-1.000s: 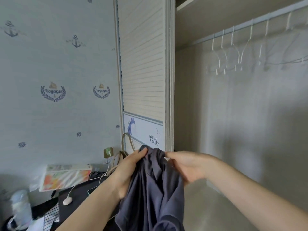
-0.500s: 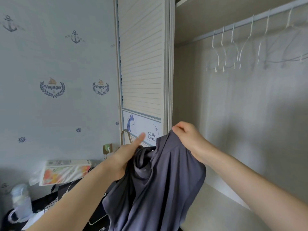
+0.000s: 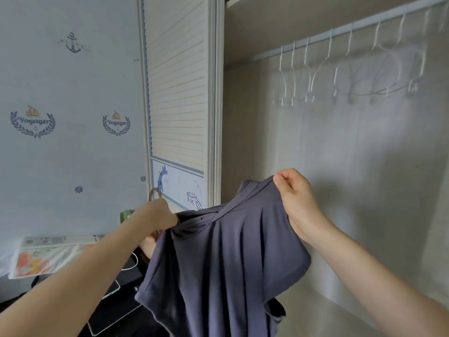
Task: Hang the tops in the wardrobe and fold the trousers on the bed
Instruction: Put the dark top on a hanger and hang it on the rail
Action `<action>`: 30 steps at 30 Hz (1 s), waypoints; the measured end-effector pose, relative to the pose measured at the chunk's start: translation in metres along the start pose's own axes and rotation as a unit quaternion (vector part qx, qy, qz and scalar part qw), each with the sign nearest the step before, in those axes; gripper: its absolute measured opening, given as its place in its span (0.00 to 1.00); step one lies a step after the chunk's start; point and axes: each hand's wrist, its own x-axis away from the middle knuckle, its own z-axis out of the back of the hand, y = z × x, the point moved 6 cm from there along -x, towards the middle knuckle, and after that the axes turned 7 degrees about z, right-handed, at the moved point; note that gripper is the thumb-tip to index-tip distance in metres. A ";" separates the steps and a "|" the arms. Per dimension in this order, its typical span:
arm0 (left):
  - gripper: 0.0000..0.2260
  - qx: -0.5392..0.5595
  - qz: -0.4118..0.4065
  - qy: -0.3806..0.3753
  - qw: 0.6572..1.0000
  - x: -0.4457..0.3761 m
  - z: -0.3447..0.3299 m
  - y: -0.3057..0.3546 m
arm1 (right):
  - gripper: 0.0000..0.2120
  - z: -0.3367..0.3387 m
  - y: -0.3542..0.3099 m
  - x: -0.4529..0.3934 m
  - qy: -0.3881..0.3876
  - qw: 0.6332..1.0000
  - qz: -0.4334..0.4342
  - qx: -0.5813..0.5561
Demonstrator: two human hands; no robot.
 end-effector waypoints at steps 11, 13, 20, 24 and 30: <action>0.07 0.321 -0.057 -0.044 0.944 0.005 -0.019 0.136 | 0.15 0.025 0.056 0.026 -0.315 0.881 -0.151 0.319; 0.06 0.340 -0.080 -0.072 0.934 0.011 -0.030 0.158 | 0.21 0.010 0.051 0.016 -0.257 0.922 -0.125 0.262; 0.13 0.190 -0.273 0.013 0.943 -0.016 -0.027 0.191 | 0.07 0.003 0.069 -0.023 -0.108 0.910 -0.086 0.392; 0.13 0.019 -0.351 0.161 0.922 -0.047 -0.021 0.179 | 0.08 0.026 0.059 -0.053 0.021 0.940 -0.037 0.338; 0.16 0.030 -0.343 0.103 0.933 -0.097 -0.037 0.187 | 0.06 0.000 0.044 -0.083 0.040 0.960 0.013 0.279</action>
